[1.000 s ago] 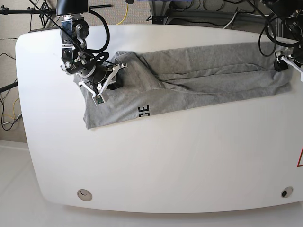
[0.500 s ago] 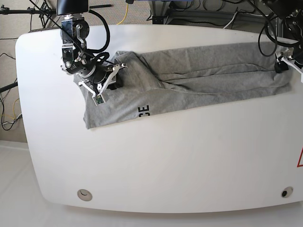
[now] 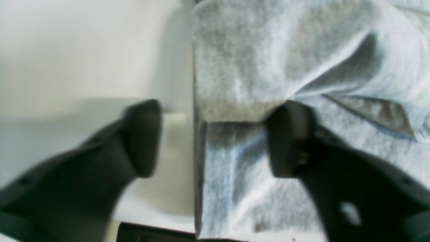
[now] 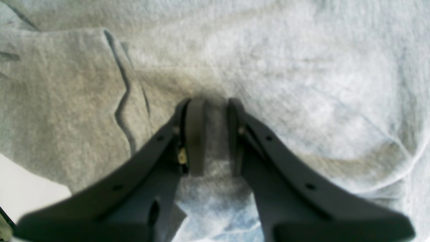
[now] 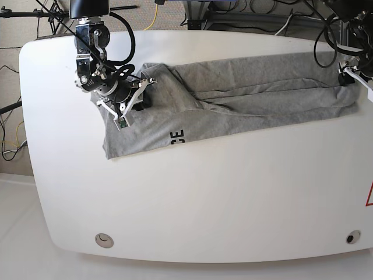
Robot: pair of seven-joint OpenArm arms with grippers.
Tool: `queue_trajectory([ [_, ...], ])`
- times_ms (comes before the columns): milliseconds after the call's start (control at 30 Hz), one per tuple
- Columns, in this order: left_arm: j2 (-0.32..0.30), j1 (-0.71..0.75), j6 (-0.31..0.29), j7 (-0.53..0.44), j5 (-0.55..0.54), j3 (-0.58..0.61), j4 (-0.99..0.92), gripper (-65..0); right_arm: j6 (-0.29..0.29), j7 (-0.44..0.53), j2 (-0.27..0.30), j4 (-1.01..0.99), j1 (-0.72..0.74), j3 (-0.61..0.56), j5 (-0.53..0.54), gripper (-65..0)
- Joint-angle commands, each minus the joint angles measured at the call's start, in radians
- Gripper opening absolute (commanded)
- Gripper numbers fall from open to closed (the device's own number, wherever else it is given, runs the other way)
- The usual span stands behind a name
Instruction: Fold the T-shirt properly
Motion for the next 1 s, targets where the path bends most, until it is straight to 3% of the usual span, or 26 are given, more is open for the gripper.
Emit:
queue_trajectory([
  [0,-0.018,-0.002,-0.001,-0.016,-0.002,-0.001,0.004,-32.9,-0.001,-0.008,0.007,0.015,0.006,0.002,-0.003,-52.9],
  [33,-0.019,-0.002,-0.001,-0.021,-0.002,-0.001,0.002,-35.4,-0.001,-0.009,0.007,0.015,0.006,0.002,-0.003,-52.8],
  [100,-0.023,0.002,-0.001,-0.028,-0.007,-0.008,-0.009,-46.7,-0.002,-0.01,0.006,0.015,0.008,0.001,-0.006,-52.7],
  [300,-0.023,0.007,-0.001,-0.049,-0.011,-0.007,-0.016,-61.5,-0.001,-0.013,0.006,0.018,0.007,0.002,-0.004,-52.7],
  [367,-0.023,0.008,-0.001,-0.059,-0.011,-0.005,-0.015,-63.1,0.0,-0.013,0.006,0.016,0.007,0.003,-0.004,-52.8],
  [500,-0.018,0.012,-0.001,-0.077,-0.008,0.02,-0.014,-59.2,-0.003,-0.007,0.005,0.014,0.004,0.003,-0.003,-52.8],
  [767,-0.01,0.017,-0.001,-0.052,-0.007,0.054,-0.018,-40.1,-0.004,-0.009,0.004,0.013,0.005,0.0,-0.001,-52.8],
  [833,-0.009,0.002,-0.001,-0.038,-0.014,0.049,-0.04,-32.7,-0.002,-0.003,0.005,0.012,0.003,-0.001,-0.005,-53.0],
  [967,0.002,-0.003,-0.001,-0.025,-0.017,0.051,-0.039,-28.0,-0.003,-0.006,0.004,0.012,0.003,-0.003,-0.005,-53.0],
])
